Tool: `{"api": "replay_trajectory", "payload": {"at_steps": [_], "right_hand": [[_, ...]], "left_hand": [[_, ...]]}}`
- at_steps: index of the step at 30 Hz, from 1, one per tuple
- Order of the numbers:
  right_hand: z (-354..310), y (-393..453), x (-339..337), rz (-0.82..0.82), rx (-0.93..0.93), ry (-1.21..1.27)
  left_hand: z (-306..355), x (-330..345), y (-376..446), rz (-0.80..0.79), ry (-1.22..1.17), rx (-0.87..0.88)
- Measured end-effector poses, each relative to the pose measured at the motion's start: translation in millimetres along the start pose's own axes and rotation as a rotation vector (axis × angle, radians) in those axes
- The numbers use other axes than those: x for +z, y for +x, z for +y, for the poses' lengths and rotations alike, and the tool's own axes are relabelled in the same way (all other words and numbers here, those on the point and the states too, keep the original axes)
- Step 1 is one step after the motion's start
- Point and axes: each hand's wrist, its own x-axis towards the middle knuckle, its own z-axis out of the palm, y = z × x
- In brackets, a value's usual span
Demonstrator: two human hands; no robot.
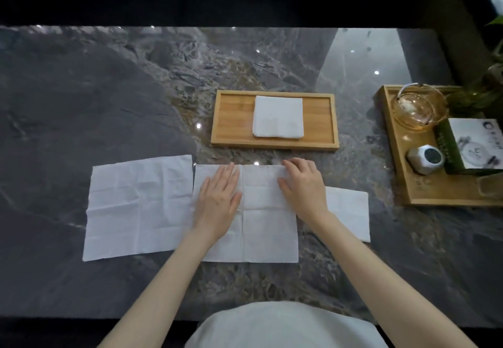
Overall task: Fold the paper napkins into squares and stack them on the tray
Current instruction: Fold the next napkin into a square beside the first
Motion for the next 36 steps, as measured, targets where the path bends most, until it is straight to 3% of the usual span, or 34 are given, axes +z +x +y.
{"api": "replay_trajectory", "payload": {"at_steps": [9, 13, 18, 21, 24, 29, 36], "right_hand": [[0.8, -3.4, 8.8, 0.058, 0.016, 0.023], [-4.9, 0.4, 5.2, -0.019, 0.086, 0.130], [-16.9, 2.6, -14.1, -0.184, 0.194, 0.460], [-21.1, 1.3, -20.4, -0.211, 0.194, 0.535], [-23.8, -0.2, -25.1, -0.218, 0.221, 0.627], [-19.0, -9.8, -31.0, -0.308, 0.320, 0.768], [-5.0, -44.9, -38.9, -0.471, 0.401, 0.735]], "left_hand": [[6.2, 11.4, -8.0, -0.046, 0.037, -0.028], [10.1, 3.9, -3.5, -0.062, 0.026, -0.057], [30.4, -13.7, 15.7, 0.178, -0.157, 0.056], [40.8, -25.0, 30.9, 0.086, -0.253, 0.146], [46.4, -27.8, 41.3, -0.012, -0.176, 0.203], [45.9, -25.7, 43.8, 0.031, -0.206, 0.131], [39.5, -35.4, 39.0, 0.114, -0.328, -0.010]]}}
